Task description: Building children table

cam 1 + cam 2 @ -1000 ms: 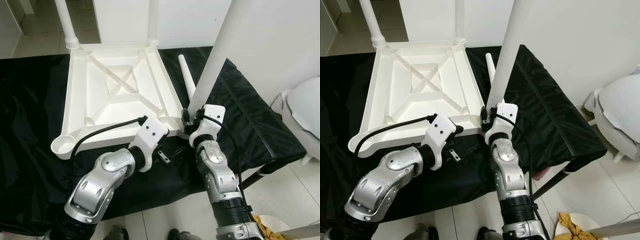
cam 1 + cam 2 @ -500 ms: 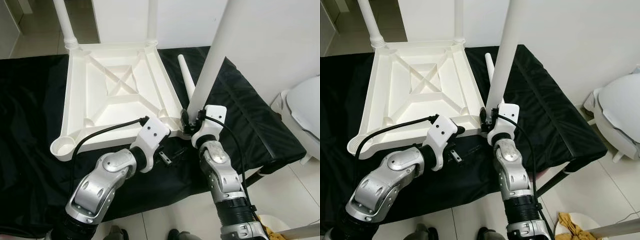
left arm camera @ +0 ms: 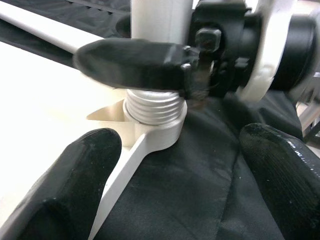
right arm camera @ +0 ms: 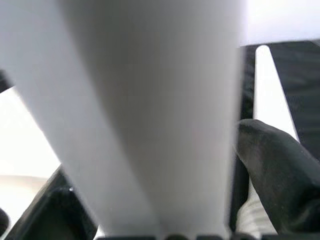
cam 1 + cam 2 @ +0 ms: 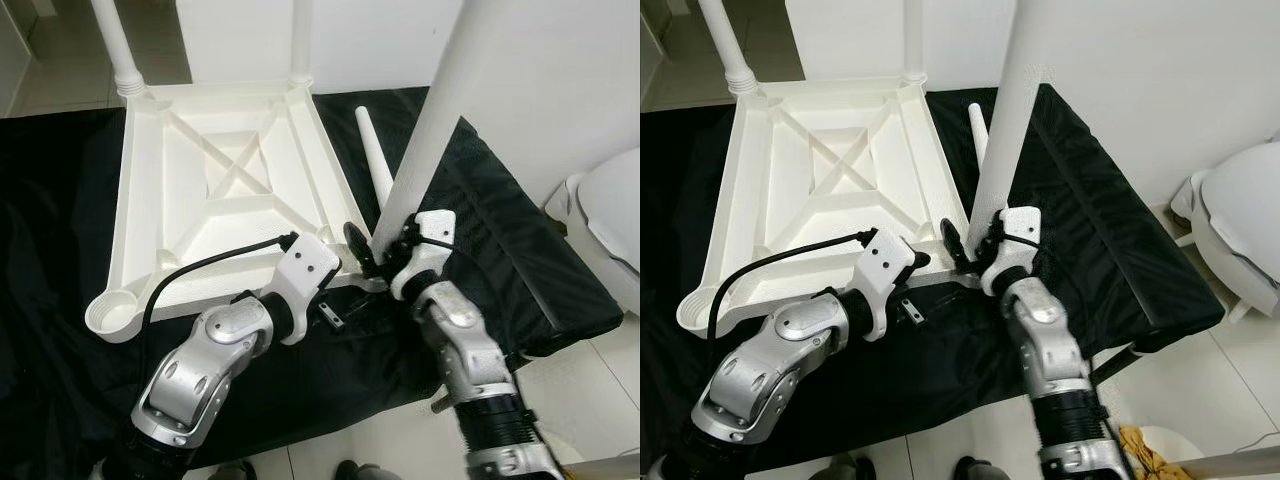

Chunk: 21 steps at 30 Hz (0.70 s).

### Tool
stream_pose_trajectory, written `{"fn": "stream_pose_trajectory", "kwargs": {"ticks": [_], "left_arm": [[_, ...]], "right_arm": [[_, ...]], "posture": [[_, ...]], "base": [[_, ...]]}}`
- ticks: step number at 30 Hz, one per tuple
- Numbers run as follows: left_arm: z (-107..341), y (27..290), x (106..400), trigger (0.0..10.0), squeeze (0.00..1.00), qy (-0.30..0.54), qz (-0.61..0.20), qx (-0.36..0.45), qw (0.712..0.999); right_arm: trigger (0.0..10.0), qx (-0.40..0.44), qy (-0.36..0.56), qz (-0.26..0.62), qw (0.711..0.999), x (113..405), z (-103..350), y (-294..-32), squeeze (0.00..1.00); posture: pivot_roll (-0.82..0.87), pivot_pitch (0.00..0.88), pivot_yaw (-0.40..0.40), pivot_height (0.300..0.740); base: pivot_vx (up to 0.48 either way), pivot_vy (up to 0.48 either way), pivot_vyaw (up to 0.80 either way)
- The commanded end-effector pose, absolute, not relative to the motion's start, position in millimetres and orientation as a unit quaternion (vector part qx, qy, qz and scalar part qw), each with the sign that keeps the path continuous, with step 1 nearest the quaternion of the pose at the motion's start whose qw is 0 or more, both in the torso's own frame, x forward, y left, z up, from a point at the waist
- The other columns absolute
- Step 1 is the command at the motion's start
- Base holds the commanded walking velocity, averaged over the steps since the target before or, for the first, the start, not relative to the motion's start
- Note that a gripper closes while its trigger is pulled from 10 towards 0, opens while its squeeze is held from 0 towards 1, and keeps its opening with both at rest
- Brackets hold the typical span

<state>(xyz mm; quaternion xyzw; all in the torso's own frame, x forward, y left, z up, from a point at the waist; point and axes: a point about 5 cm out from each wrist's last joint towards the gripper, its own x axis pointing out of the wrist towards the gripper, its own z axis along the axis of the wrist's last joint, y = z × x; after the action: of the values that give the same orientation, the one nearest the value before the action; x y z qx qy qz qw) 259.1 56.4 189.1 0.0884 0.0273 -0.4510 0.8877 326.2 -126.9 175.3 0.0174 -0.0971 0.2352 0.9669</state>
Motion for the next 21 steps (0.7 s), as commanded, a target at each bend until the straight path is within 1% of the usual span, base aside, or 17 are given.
{"fn": "stream_pose_trajectory", "kwargs": {"ticks": [1,8,9,11,12,13,14,15,21], "left_arm": [[188,56,260,10.0,0.0,0.032,-0.451,0.09,0.887],[189,57,260,10.0,0.0,0.033,-0.452,0.093,0.887],[189,58,260,10.0,0.0,0.033,-0.452,0.094,0.887],[189,58,261,10.0,0.0,0.034,-0.452,0.094,0.887],[189,58,261,10.0,0.0,0.034,-0.452,0.093,0.887],[189,58,261,10.0,0.0,0.034,-0.452,0.093,0.887],[189,58,261,10.0,0.0,0.034,-0.451,0.093,0.887],[189,58,261,10.0,0.0,0.034,-0.451,0.092,0.887],[190,58,261,10.0,0.0,0.034,-0.452,0.09,0.887]], "right_arm": [[10.0,0.017,-0.095,0.258,0.961,327,173,-127,0.0],[10.0,-0.004,-0.094,0.299,0.95,330,176,-140,0.0],[10.0,-0.014,-0.09,0.316,0.944,331,176,-147,0.0],[10.0,-0.018,-0.088,0.319,0.943,332,176,-149,0.0],[4.1,-0.02,-0.084,0.324,0.942,332,175,-152,0.0],[4.1,-0.02,-0.084,0.324,0.942,332,175,-152,0.0],[2.2,-0.024,-0.082,0.325,0.942,333,174,-155,0.0],[0.0,-0.02,-0.079,0.332,0.94,333,174,-157,0.0],[0.0,-0.021,-0.073,0.345,0.935,334,171,-164,0.0]], "posture": [[0.0,0.099,-0.019,0.74],[0.0,0.099,-0.014,0.74],[0.0,0.102,-0.013,0.74],[0.0,0.104,-0.012,0.74],[0.0,0.104,-0.011,0.74],[0.0,0.104,-0.011,0.74],[0.0,0.106,-0.011,0.74],[0.0,0.107,-0.011,0.74],[0.0,0.111,-0.009,0.74]], "base": [[0.0,0.0,0.0],[0.0,0.0,0.0],[0.0,0.0,0.0],[0.0,0.0,0.0],[0.0,0.0,0.0],[0.0,0.0,0.0],[0.0,0.0,0.0],[0.0,0.0,0.0],[0.0,0.0,0.0]]}}
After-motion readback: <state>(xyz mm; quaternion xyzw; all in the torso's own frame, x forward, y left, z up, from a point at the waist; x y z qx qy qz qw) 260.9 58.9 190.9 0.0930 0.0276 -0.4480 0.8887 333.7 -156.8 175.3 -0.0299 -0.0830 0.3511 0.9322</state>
